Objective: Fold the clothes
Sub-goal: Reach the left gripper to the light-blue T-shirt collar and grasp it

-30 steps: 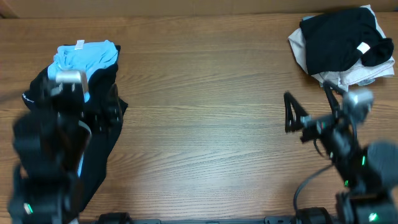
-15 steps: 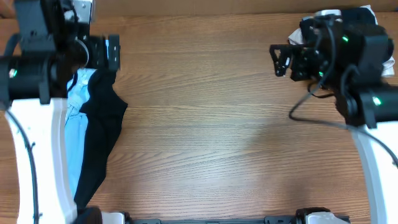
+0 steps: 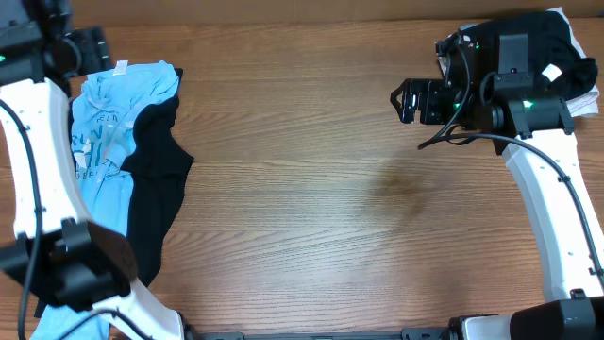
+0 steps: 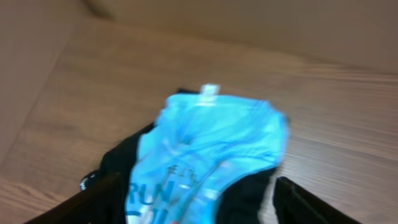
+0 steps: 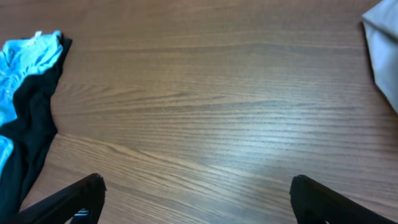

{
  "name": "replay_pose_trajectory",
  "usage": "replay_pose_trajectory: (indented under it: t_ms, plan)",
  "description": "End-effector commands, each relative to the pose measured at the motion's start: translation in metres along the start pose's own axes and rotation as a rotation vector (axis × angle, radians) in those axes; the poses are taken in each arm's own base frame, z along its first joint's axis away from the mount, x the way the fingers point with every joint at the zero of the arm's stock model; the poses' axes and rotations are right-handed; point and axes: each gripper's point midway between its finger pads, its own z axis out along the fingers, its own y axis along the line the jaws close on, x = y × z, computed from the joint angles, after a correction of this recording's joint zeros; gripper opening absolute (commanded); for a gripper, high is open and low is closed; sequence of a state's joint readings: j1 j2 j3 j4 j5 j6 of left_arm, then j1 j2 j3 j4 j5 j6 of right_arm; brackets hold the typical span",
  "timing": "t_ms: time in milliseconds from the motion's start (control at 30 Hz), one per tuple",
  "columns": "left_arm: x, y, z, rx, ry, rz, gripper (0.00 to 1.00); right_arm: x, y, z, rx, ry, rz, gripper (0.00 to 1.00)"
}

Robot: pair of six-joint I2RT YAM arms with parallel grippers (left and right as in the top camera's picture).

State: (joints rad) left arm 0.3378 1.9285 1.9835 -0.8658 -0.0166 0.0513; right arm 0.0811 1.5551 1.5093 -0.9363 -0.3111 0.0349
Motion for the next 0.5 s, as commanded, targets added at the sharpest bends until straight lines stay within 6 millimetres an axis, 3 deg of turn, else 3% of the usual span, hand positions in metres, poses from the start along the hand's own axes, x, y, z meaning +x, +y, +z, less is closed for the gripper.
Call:
replay_pose_trajectory:
  t_ms: [0,233,333,467]
  plan:
    - [0.010,0.021,0.036,-0.034,0.040,-0.079,0.76,-0.004,0.004,-0.002,-0.011,-0.003,-0.010,0.95]
    - [0.055,0.037,0.118,-0.087,0.161,-0.150,0.66,0.007,0.003,-0.002,-0.006,0.039,0.005,0.84]
    - [0.076,0.047,0.145,-0.166,0.200,-0.221,0.61,0.013,0.002,-0.003,-0.004,0.064,0.014,0.79]
    - [0.093,0.047,0.175,-0.172,0.222,-0.239,0.62,0.022,0.001,-0.003,0.004,0.101,0.027,0.79]
